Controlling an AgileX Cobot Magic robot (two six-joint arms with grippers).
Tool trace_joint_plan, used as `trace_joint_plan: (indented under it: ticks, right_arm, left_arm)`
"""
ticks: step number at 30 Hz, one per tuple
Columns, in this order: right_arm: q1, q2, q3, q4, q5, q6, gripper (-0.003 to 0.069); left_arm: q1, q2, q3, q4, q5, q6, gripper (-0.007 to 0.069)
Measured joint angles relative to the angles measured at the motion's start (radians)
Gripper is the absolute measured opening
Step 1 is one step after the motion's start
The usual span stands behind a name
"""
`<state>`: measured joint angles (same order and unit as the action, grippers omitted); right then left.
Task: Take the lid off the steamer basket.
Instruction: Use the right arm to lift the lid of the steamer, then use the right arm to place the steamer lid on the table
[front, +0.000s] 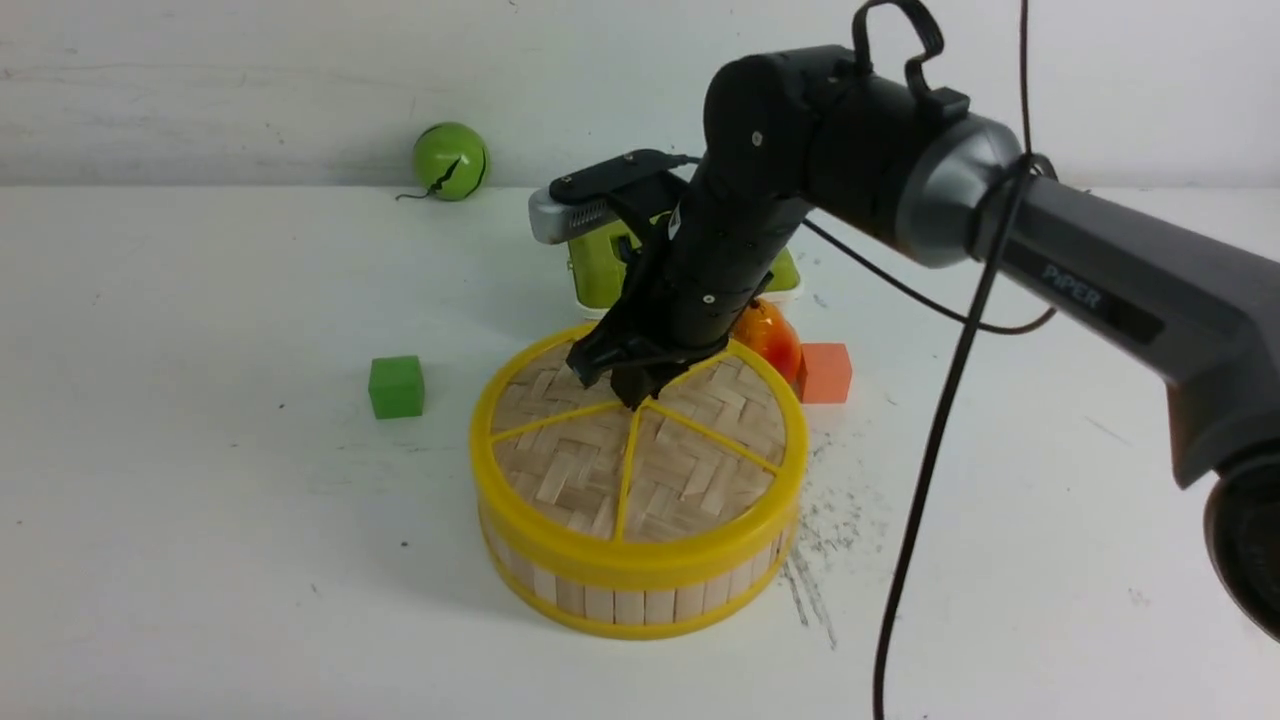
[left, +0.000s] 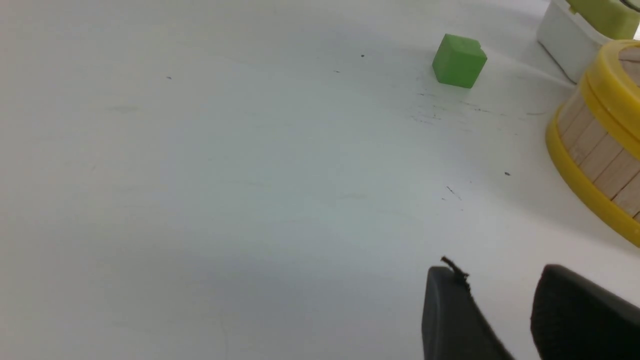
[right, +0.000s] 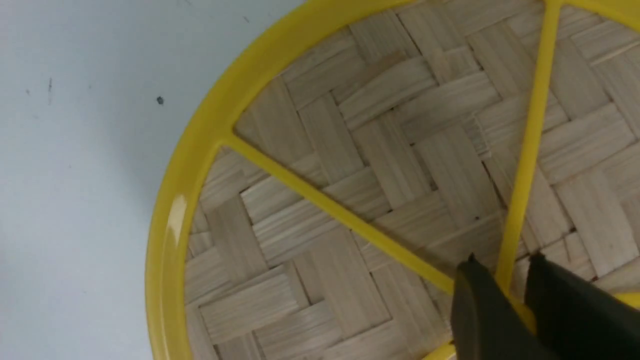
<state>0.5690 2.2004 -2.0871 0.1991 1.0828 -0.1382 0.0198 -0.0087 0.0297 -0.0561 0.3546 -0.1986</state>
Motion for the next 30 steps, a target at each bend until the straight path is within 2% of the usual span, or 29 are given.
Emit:
trace_joint_plan:
  ticks: [8, 12, 15, 19, 20, 23, 24, 25, 27, 29, 30]
  right_arm:
    - [0.0, -0.133, -0.025, -0.04, 0.099, -0.001, 0.0104]
    - [-0.005, -0.252, -0.03, -0.124, 0.158, -0.003, 0.0104]
    - [-0.055, -0.354, 0.007, -0.173, 0.168, -0.002, 0.0104]
    - [-0.185, -0.485, 0.216, -0.154, 0.166, 0.0, 0.0104]
    - [-0.192, -0.49, 0.216, -0.154, 0.166, 0.0, 0.0104]
    - [-0.264, -0.548, 0.397, -0.121, 0.121, 0.0, 0.0104]
    - [-0.305, -0.577, 0.511, -0.101, 0.05, 0.0, 0.0104]
    - [-0.31, -0.579, 0.525, -0.099, 0.039, 0.0, 0.0104]
    - [-0.363, -0.595, 0.701, -0.071, -0.12, 0.0, 0.0104]
    - [-0.376, -0.593, 0.755, -0.067, -0.176, 0.0, 0.0104]
    - [-0.394, -0.576, 0.838, -0.064, -0.28, 0.0, 0.0104]
  left_arm:
    - [0.0, 0.0, 0.0, -0.008, 0.0, 0.0, 0.0239]
    - [0.0, 0.0, 0.0, -0.021, 0.0, 0.0, 0.0239]
    - [0.0, 0.0, 0.0, -0.025, -0.001, 0.0, 0.0239]
    - [0.0, 0.0, 0.0, -0.026, -0.001, 0.0, 0.0239]
    - [0.0, 0.0, 0.0, -0.026, -0.001, 0.0, 0.0239]
    - [0.0, 0.0, 0.0, -0.026, -0.001, 0.0, 0.0239]
    - [0.0, 0.0, 0.0, -0.025, -0.002, 0.0, 0.0239]
    - [0.0, 0.0, 0.0, -0.025, -0.002, 0.0, 0.0239]
    - [0.0, 0.0, 0.0, -0.025, -0.002, 0.0, 0.0239]
    - [0.0, 0.0, 0.0, -0.025, -0.002, 0.0, 0.0239]
    - [0.0, 0.0, 0.0, -0.025, -0.003, 0.0, 0.0239]
